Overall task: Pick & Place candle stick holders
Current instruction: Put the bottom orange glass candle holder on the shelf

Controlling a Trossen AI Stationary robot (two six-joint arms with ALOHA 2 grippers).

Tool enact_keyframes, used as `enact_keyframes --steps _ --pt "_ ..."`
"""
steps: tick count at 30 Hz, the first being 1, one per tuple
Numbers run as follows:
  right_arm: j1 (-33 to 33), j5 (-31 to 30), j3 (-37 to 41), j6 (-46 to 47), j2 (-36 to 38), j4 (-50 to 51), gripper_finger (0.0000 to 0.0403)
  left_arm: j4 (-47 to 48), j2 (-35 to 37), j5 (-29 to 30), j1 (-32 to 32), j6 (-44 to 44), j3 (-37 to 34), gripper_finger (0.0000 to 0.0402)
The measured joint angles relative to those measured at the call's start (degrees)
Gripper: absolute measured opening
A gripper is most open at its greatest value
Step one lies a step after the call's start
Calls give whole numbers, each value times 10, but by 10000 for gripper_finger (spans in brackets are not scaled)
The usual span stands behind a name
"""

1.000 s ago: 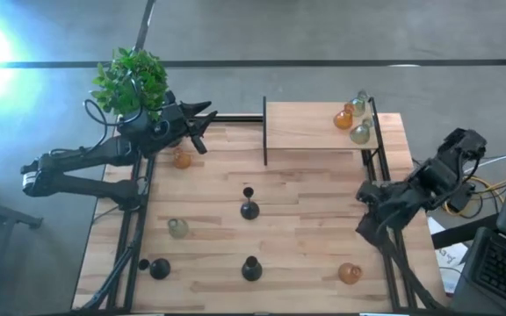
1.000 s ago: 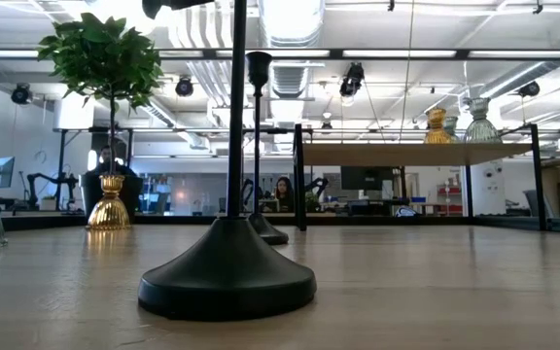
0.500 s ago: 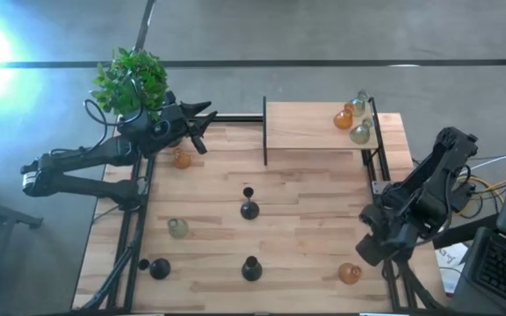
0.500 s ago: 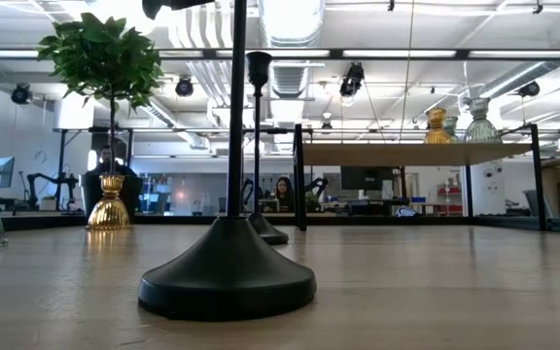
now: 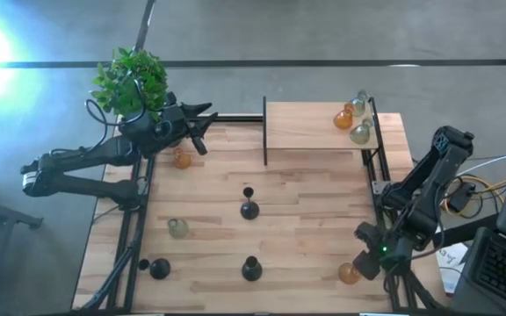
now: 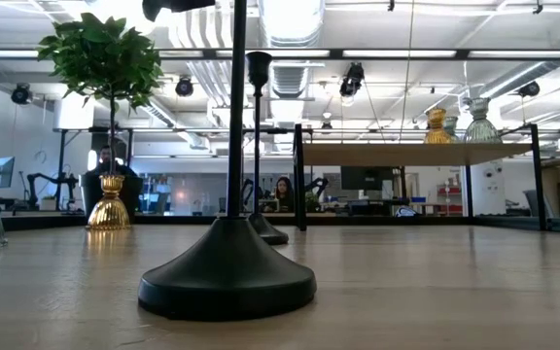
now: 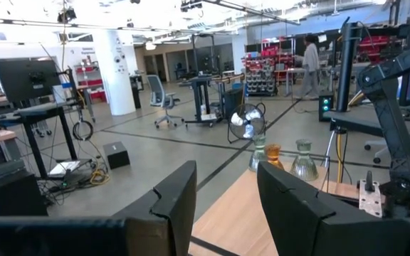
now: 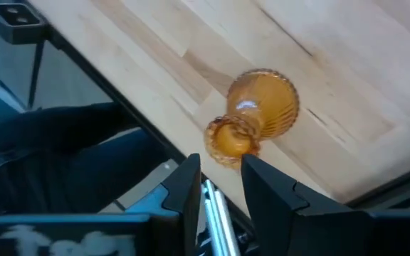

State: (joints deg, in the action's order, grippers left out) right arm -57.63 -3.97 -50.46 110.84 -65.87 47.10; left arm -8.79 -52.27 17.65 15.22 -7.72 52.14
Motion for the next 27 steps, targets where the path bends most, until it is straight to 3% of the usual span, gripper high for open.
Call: enact_keyframes --steps 27 --pt "-1 46 115 2 0 -143 87 3 0 0 0 0 0 154"
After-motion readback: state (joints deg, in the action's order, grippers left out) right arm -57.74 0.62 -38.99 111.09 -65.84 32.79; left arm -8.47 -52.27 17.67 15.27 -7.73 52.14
